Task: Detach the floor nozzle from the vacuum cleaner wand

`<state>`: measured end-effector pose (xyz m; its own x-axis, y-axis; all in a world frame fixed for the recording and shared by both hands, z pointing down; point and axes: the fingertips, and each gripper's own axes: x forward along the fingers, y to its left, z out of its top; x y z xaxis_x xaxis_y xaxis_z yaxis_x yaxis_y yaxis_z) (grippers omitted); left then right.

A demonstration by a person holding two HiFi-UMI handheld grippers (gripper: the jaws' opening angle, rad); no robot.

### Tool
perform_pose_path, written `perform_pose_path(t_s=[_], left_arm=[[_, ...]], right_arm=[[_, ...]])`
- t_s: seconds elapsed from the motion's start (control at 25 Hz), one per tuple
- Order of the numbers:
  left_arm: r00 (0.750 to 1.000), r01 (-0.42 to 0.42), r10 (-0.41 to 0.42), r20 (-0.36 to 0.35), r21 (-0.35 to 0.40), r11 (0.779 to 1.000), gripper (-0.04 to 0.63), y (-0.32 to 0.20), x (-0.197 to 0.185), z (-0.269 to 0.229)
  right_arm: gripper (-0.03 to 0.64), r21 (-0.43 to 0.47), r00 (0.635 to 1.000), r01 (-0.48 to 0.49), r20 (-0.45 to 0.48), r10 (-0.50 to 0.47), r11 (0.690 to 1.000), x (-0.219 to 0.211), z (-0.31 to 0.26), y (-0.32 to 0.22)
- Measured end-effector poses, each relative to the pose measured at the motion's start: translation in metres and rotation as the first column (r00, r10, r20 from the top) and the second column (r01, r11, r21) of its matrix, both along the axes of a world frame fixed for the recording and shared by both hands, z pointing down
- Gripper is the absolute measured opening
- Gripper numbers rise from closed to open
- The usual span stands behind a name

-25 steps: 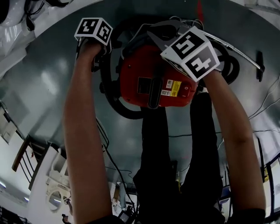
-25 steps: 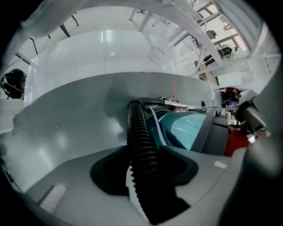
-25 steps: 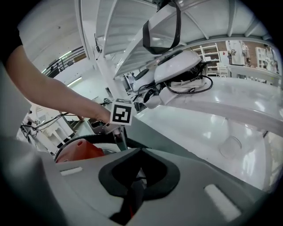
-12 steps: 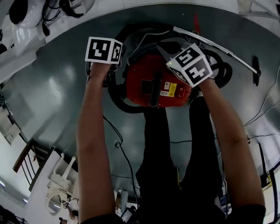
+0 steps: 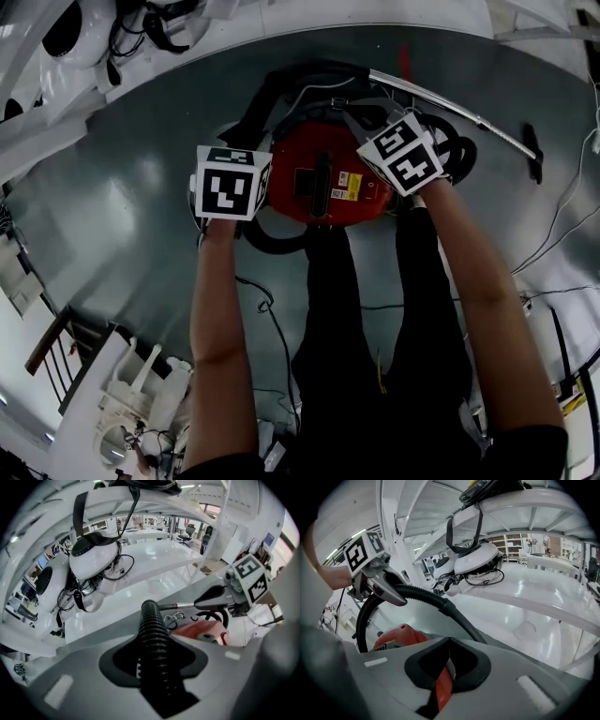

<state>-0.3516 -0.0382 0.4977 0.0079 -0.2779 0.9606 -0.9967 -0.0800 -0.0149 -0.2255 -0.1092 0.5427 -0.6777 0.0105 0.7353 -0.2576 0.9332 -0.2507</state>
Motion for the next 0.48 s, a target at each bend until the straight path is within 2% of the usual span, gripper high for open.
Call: perform_pose_path(t_s=[0.12, 0.28, 0.48], left_arm=[[1.000, -0.002, 0.002, 0.014, 0.020, 1.000, 0.175, 0.020, 0.019, -0.026], [1.000, -0.006, 0.006, 0.016, 0.018, 1.000, 0.176, 0.046, 0.041, -0.053], [1.000, 0.006, -0.006, 0.002, 0.041, 0.999, 0.176, 0.053, 0.063, -0.092]], right_arm=[[0.012, 0.004, 1.000, 0.011, -0.004, -0.011, 1.000, 0.008, -0.006, 0.007], [0.086, 0.006, 0.999, 0.048, -0.012, -0.047, 0.999, 0.016, -0.012, 0.020], [0.134, 0.116, 0.990, 0.143, -0.017, -0.142, 0.983, 0.009, -0.021, 0.027]])
